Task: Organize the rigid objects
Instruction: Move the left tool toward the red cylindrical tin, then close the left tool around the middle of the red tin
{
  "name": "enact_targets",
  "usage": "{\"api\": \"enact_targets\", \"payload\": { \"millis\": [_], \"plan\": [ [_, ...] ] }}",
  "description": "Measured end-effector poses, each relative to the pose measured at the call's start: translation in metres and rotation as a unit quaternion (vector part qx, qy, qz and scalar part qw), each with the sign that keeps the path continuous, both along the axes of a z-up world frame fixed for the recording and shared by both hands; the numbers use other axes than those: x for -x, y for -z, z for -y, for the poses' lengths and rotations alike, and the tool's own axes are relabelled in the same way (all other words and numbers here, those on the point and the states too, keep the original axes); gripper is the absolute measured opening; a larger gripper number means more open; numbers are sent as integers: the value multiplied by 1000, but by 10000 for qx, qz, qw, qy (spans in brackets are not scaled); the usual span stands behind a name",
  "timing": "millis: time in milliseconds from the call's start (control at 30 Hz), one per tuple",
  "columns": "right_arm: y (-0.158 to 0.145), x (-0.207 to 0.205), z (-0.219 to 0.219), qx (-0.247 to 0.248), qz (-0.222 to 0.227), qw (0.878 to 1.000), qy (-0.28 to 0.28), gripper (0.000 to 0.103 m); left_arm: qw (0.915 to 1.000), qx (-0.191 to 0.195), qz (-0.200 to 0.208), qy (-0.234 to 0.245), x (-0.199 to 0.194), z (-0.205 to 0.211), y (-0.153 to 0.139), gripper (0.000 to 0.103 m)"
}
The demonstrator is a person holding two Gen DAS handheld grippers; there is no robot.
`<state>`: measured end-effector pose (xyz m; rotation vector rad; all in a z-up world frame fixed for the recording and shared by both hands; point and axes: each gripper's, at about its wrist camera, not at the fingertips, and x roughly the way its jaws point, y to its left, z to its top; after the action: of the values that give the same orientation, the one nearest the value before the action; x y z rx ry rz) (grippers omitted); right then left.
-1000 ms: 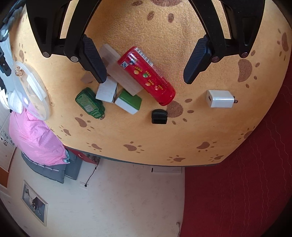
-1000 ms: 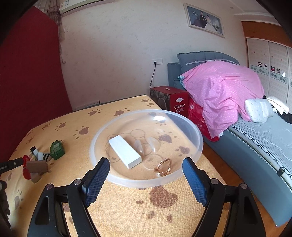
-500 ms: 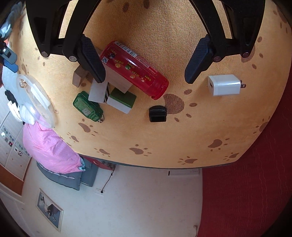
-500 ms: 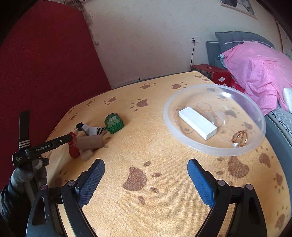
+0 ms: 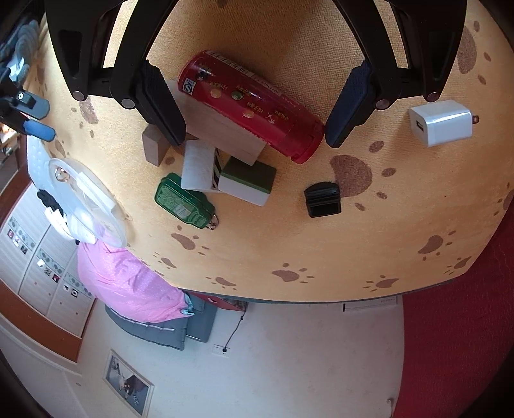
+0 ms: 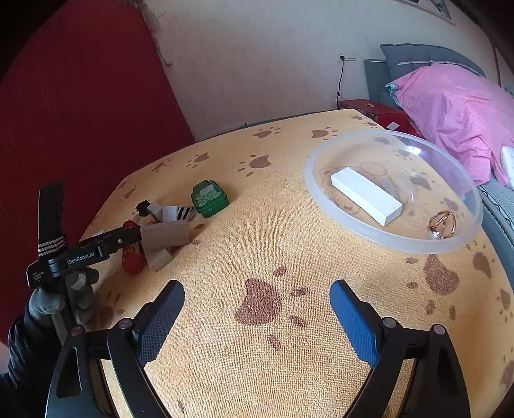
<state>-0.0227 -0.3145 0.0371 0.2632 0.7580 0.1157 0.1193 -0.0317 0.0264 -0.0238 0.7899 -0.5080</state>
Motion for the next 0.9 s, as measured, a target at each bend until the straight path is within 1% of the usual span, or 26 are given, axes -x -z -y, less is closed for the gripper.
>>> {"api": "enact_targets", "payload": {
  "millis": [133, 500, 767, 900],
  "plan": [
    [2, -2, -6, 32, -47, 10000, -43, 95, 9997, -42, 58, 226, 8, 4, -1, 89],
    [8, -8, -14, 56, -174, 9998, -78, 95, 9972, -321, 321, 602, 39, 10, -2, 89],
    [9, -8, -19, 86, -207, 9997, -115, 95, 9960, -384, 338, 729, 40, 14, -2, 89],
    [10, -8, -22, 91, -235, 9996, -142, 95, 9948, -574, 444, 715, 37, 14, -3, 89]
  ]
}}
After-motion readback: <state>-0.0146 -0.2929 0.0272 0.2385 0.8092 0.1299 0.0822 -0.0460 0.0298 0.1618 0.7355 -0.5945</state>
